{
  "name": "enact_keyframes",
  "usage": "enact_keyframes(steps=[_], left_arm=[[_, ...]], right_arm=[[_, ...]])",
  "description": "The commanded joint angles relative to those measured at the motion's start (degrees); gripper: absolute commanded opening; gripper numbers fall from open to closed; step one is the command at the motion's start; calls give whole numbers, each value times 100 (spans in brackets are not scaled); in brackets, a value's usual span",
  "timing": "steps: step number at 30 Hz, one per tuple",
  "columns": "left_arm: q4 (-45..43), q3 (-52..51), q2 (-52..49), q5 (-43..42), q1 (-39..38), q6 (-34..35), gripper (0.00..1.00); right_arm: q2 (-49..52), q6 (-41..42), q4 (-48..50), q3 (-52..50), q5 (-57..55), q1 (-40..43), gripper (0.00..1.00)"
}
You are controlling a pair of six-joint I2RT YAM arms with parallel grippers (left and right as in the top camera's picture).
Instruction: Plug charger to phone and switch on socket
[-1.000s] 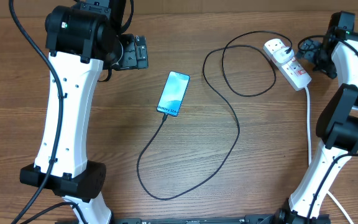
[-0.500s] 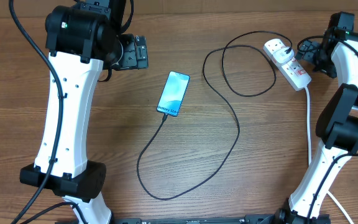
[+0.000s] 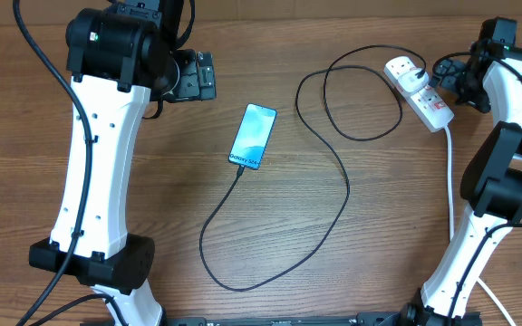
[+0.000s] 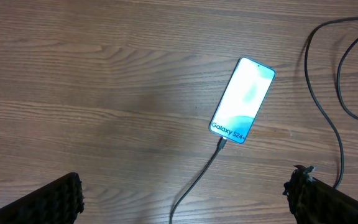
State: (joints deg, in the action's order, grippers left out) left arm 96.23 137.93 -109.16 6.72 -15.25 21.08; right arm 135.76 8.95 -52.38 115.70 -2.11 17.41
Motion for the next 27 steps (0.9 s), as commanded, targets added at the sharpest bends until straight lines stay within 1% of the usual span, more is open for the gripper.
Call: enact_keyframes(steps=[1, 20, 27], left_arm=[[-4, -31, -17, 94, 33, 81, 100], [-4, -31, -17, 92, 31, 81, 100], [-4, -31, -17, 94, 33, 81, 100]], right_arm=[[79, -48, 17, -26, 116, -68, 100], [101, -11, -44, -26, -81, -96, 100], [304, -9, -39, -26, -83, -96, 100]])
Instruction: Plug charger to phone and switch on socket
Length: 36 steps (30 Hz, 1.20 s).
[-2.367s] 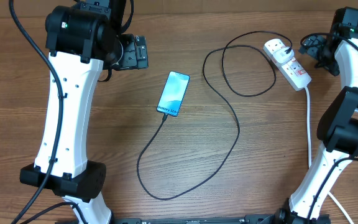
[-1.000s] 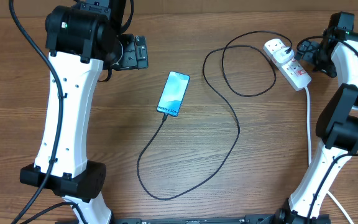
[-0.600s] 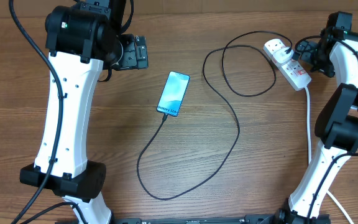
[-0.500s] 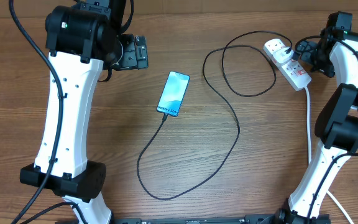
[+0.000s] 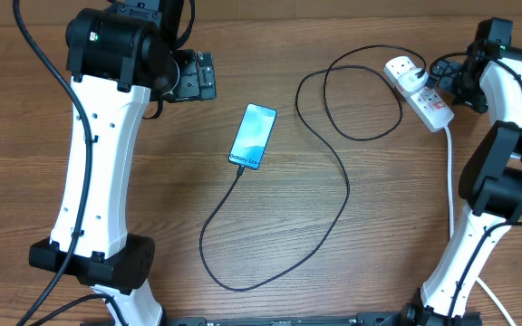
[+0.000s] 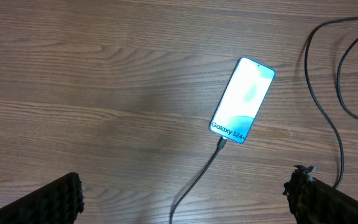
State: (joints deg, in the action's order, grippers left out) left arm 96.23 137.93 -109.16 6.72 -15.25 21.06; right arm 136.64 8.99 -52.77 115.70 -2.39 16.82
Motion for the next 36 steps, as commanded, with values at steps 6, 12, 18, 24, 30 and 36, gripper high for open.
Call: enact_keyframes(steps=[6, 12, 18, 24, 30, 36], left_arm=[[-4, -31, -17, 94, 33, 83, 100], [-4, -31, -17, 94, 31, 83, 100], [-4, -31, -17, 94, 33, 83, 100], [-4, -31, -17, 94, 33, 83, 100], [-4, -31, -17, 94, 33, 83, 100], [-4, -31, -17, 94, 33, 83, 100]], right_arm=[[365, -11, -28, -26, -50, -37, 100], [365, -57, -101, -24, 170, -37, 100], [365, -57, -197, -24, 256, -39, 100], [365, -61, -254, -24, 275, -140, 100], [365, -181, -304, -24, 251, -337, 100], [365, -181, -330, -24, 251, -439, 100]])
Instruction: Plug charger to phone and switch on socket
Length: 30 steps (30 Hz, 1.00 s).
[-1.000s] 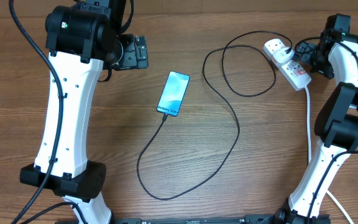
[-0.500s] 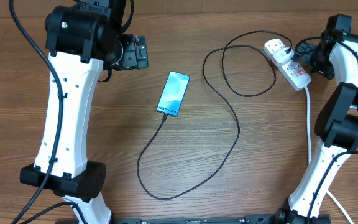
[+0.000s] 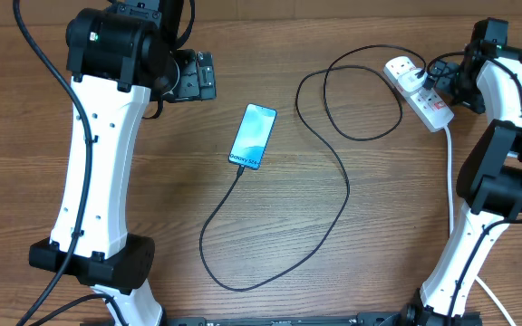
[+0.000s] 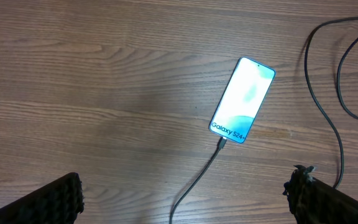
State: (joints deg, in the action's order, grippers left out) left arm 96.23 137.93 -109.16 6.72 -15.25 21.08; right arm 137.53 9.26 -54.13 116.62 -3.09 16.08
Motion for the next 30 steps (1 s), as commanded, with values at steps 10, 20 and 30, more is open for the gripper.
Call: enact_keyframes(steps=[10, 20, 30], left_arm=[[-4, -31, -17, 94, 33, 81, 100], [-4, -31, -17, 94, 33, 81, 100], [-4, -31, -17, 94, 33, 81, 100]], right_arm=[[275, -208, -262, -116, 326, -369, 100], [295, -205, -378, -116, 627, -369, 100], [-345, 573, -1453, 487, 619, -186, 100]])
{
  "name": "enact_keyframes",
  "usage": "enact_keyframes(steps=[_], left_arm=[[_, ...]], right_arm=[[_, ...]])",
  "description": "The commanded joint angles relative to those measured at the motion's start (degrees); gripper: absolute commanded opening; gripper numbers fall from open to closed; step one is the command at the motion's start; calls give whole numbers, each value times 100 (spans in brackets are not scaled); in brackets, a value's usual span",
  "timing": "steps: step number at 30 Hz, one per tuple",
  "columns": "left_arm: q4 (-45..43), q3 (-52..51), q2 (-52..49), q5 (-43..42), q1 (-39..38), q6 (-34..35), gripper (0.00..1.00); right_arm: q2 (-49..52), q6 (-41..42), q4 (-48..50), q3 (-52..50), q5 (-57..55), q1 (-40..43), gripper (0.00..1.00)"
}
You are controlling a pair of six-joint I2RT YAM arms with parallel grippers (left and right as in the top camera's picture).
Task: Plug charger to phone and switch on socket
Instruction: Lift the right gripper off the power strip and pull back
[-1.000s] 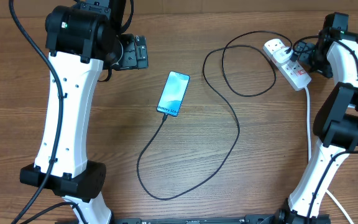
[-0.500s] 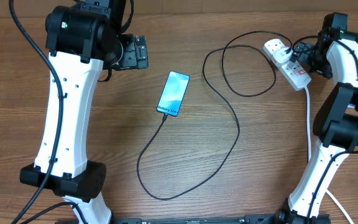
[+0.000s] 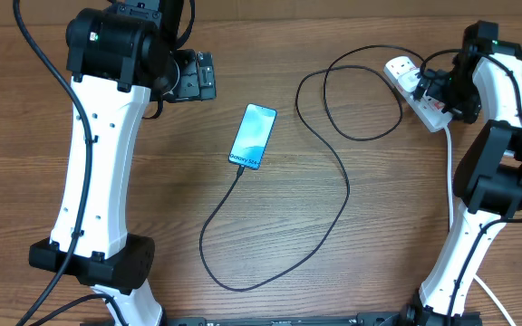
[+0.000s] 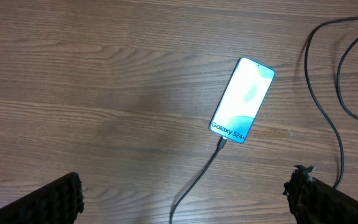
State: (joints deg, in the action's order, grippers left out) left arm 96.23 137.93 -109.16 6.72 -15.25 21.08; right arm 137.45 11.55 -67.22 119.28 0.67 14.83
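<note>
The phone (image 3: 253,136) lies lit, face up at mid-table, and shows as well in the left wrist view as the phone (image 4: 242,99). A black charger cable (image 3: 345,195) is plugged into its lower end and loops round to the white charger plug (image 3: 404,71) in the white power strip (image 3: 440,116) at the far right. My right gripper (image 3: 435,88) hangs right over the strip's switches; how its fingers stand is too small to tell. My left gripper (image 4: 185,214) is open and empty, high above the table left of the phone.
Slack cable forms a big loop (image 3: 243,272) toward the front and a second loop (image 3: 361,100) beside the strip. The strip's white lead (image 3: 449,181) runs down the right side past the right arm's base (image 3: 465,263). The left arm (image 3: 98,163) stands over the left side.
My right gripper has shifted left and slightly down, from the strip's right edge to over its switches. The phone, the cable and the left arm have not moved.
Through all the moments the phone lay lit with the cable in it and my left gripper hung open and still. My right gripper was at the right of the power strip, then a little nearer at each moment, and now sits over the strip.
</note>
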Motion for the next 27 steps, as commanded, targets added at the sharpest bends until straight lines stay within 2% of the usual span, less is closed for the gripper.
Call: enact_keyframes(steps=[1, 6, 15, 21, 27], left_arm=[[-4, -31, -17, 94, 33, 81, 100], [-4, -31, -17, 94, 33, 81, 100], [-4, -33, -17, 94, 31, 81, 100], [-4, -31, -17, 94, 31, 81, 100], [-4, -31, -17, 94, 33, 81, 100]], right_arm=[[-518, 422, -273, 267, 247, -26, 100], [-1471, 809, -846, 273, 247, 72, 100], [-3163, 994, -2208, 264, 354, -96, 100], [-4199, 1082, -2804, 254, 348, -439, 100], [-5211, 1102, -2968, 46, 326, -955, 100]])
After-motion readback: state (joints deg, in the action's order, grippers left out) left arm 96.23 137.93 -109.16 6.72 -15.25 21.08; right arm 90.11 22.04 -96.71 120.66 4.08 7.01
